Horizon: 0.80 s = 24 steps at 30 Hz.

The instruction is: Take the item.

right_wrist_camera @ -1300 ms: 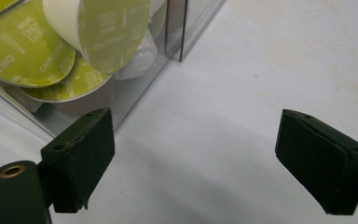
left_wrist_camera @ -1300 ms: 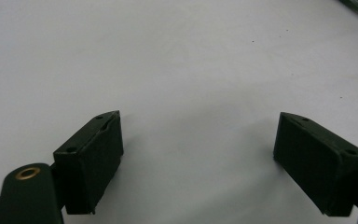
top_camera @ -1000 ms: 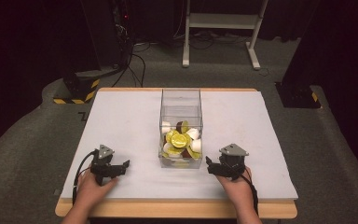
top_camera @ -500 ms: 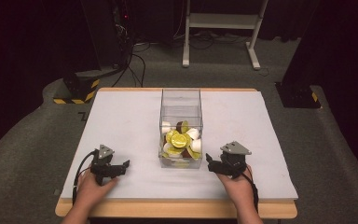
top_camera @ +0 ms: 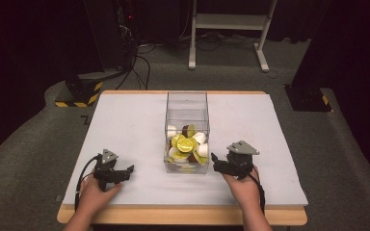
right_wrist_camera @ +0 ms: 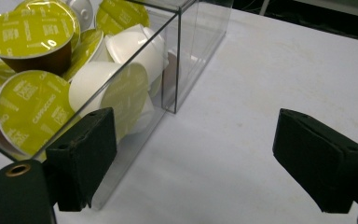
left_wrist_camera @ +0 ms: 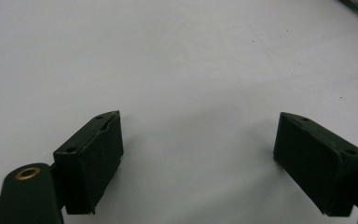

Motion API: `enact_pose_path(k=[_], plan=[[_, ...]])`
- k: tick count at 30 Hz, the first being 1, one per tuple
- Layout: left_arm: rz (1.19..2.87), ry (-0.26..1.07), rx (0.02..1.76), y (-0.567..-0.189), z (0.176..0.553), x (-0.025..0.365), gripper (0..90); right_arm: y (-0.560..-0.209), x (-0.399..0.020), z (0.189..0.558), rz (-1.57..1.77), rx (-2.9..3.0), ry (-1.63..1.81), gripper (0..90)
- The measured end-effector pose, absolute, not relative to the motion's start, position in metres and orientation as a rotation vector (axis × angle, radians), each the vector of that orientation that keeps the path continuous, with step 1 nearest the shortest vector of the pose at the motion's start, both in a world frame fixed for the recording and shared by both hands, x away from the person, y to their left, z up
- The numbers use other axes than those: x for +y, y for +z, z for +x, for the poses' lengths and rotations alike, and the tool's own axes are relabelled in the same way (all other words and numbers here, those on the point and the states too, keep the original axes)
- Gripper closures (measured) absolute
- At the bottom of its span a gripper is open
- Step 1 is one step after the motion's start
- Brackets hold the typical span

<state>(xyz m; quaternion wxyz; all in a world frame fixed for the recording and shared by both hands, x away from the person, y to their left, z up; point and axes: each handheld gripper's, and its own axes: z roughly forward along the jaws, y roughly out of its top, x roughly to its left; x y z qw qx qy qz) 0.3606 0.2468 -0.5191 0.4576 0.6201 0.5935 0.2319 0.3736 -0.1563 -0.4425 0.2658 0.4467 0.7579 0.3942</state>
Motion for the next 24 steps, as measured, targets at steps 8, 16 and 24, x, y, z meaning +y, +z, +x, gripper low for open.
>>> enact_pose_path(k=[8, 16, 24], plan=[[1.527, 0.571, 1.463, -0.519, 0.361, 0.247, 15.8, -0.435, -0.154, 0.378, 1.204, 2.029, 1.075, 13.9], [1.528, 0.571, 1.463, -0.519, 0.361, 0.247, 15.8, -0.426, -0.15, 0.382, 1.186, 2.013, 1.109, 14.3], [1.54, 0.571, 1.461, -0.519, 0.36, 0.247, 15.8, -0.42, -0.148, 0.38, 1.167, 2.016, 1.147, 14.4]])
